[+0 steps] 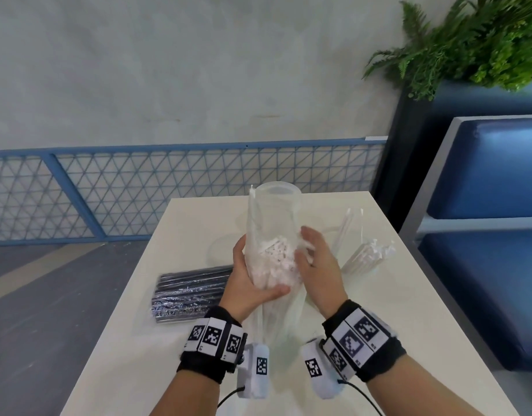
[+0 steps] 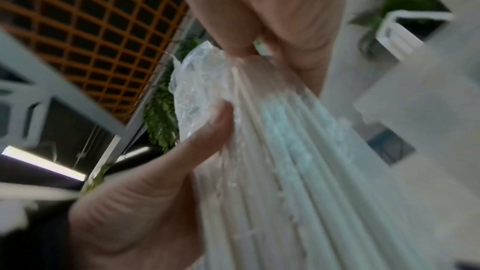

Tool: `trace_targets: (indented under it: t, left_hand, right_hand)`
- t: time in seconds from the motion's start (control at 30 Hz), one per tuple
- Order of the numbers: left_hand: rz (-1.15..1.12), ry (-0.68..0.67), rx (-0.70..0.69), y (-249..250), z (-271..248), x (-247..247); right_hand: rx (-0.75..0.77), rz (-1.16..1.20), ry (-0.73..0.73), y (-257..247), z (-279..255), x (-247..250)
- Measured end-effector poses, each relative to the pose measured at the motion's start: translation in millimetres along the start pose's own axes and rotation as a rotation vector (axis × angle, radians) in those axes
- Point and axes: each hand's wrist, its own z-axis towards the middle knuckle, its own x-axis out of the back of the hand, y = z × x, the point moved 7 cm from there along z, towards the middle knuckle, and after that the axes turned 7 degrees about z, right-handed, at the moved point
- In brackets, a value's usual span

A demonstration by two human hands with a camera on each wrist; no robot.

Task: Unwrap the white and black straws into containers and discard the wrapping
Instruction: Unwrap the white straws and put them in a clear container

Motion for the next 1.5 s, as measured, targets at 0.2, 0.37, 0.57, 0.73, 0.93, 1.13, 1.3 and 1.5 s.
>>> trace_targets:
  t: [0.2,0.37,0.57,0.73,0.93,1.13,1.3,1.5]
  left_hand:
    - [0.075,0.052,0.027,-2.5,-1.4,1.5]
    - [0.063,0.018,0.022,0.0,0.0,-5.6]
    - [0.078,0.014,0.029,1.6,0.8,-10.5]
    - [0.109,-0.009,0.043,-2.0,-0.2,-14.8]
    - [0.180,-0.108,0.068,-1.6,-4.5,-26.6]
    - [0.046,0.117,0.081,-12.4,-2.0,0.9]
    - [0.005,0.150,0.069,-13.8,0.0,4.5]
    - [-0.018,0.051,0.065,-14.1,6.1,6.9]
  right_hand:
    - [0.329,-0.505,-0.273,-42.0,2.6,-8.3]
    - [0.154,-0.759,-0.367,-35.7,6.8,-6.9]
    - [0.047,-0.990,-0.448,-28.8,7.3,-5.4]
    - [-0.075,-1.155,-0.390,-28.2,14.8,-2.3]
    - [-0.134,-0.971,-0.580,-16.3,19.1,-9.0]
    - [-0.014,-0.569,-0.456,-22.1,18.9,-2.0]
    - [-0.015,-0.625,-0.444,-12.1,18.1,-3.1]
    - [-0.199,0.151,-0.290,-1.4,16.3,0.5]
